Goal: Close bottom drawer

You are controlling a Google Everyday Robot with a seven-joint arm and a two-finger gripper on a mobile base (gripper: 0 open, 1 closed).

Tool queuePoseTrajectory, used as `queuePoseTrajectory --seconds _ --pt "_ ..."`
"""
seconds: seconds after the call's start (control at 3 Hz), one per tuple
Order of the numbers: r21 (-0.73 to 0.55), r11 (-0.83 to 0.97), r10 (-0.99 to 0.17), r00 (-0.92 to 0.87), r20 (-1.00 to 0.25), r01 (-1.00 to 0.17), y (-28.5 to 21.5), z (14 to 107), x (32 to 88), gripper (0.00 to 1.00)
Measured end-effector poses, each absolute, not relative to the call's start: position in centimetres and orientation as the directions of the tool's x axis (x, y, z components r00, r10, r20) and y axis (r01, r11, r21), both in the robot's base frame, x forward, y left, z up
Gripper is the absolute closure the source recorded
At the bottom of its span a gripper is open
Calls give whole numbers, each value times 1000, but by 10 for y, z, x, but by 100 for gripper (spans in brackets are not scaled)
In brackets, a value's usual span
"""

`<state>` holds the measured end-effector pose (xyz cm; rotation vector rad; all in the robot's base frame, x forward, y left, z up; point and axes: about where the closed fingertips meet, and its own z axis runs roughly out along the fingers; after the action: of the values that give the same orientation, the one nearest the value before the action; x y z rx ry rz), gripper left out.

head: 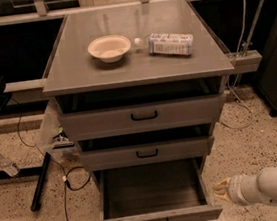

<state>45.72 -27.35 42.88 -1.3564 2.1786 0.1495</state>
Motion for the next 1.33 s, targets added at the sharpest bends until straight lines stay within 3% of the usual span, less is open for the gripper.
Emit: queuePoseTrajectory --seconds 0.67,1.33 --pt "-128 468 -750 -316 -580 -874 -276 305 453 100" --pt "-50 453 -727 -336 -599 -890 -266 258 447 100"
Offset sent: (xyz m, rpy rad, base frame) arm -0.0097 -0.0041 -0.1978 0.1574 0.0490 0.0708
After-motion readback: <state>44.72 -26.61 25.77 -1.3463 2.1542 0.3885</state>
